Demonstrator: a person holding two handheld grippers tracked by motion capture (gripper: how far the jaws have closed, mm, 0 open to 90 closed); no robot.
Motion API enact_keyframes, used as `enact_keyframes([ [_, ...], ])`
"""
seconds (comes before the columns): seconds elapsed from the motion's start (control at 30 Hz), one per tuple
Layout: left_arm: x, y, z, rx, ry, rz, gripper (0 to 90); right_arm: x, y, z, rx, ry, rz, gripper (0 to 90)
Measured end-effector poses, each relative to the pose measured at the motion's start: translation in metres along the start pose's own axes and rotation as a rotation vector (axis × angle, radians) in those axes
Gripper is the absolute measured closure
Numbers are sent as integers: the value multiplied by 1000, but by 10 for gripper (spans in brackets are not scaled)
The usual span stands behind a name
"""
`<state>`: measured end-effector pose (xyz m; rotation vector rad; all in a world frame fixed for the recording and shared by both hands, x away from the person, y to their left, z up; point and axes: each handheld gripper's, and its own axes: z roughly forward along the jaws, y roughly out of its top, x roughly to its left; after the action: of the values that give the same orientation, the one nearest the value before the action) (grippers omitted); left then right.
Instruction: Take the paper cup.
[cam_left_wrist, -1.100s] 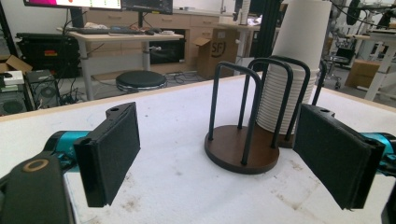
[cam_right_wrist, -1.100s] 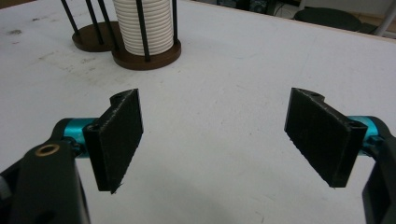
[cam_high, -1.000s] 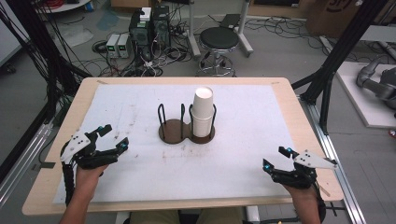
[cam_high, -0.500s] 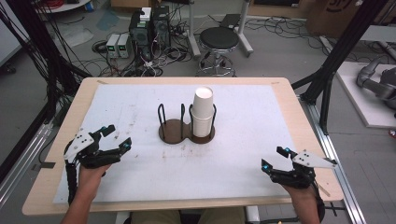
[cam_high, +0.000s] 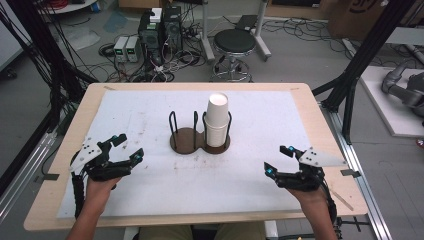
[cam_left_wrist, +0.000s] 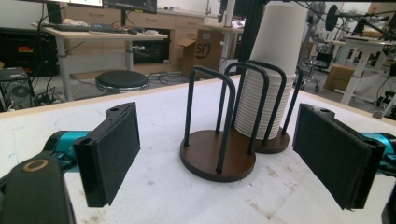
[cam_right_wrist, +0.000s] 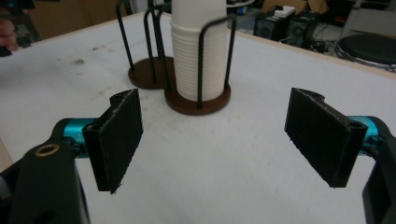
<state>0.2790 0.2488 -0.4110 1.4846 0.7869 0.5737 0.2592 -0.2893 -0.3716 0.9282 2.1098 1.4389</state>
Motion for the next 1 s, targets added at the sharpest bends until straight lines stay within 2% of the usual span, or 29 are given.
enact_keyframes([
  [0.03,0,0,1,2,-2,0,148,1,12,6,-2,20,-15,197],
  [0.07,-1,-1,2,4,-3,4,148,1,12,6,-2,20,-15,197],
  [0.13,-1,-1,2,5,-7,5,148,1,24,14,3,34,-29,197],
  [0.17,-1,-1,2,4,-6,6,149,2,37,21,2,55,-51,197],
  [0.2,0,-1,2,3,-9,3,149,2,37,21,2,55,-51,197],
  [0.3,1,-2,2,2,-6,-5,151,4,57,33,6,78,-72,197],
  [0.33,1,-2,2,0,-6,-6,151,2,69,42,13,93,-77,197],
  [0.37,1,-2,2,-2,-7,-5,151,2,69,42,13,93,-77,197],
  [0.43,0,-2,2,-6,-8,-4,151,0,87,58,20,103,-81,197],
  [0.5,0,-2,2,-5,-9,-2,151,0,93,63,25,109,-83,197],
  [0.57,0,-3,2,1,-14,0,151,-2,109,80,38,115,-91,197],
  [0.6,-1,-3,3,0,-15,-1,151,-2,109,80,38,115,-91,197],
  [0.87,0,-3,2,-11,-19,-11,151,-10,129,127,94,131,-66,197],
  [1.0,-1,-4,4,-11,-23,-13,151,-10,134,140,109,120,-64,197],
])
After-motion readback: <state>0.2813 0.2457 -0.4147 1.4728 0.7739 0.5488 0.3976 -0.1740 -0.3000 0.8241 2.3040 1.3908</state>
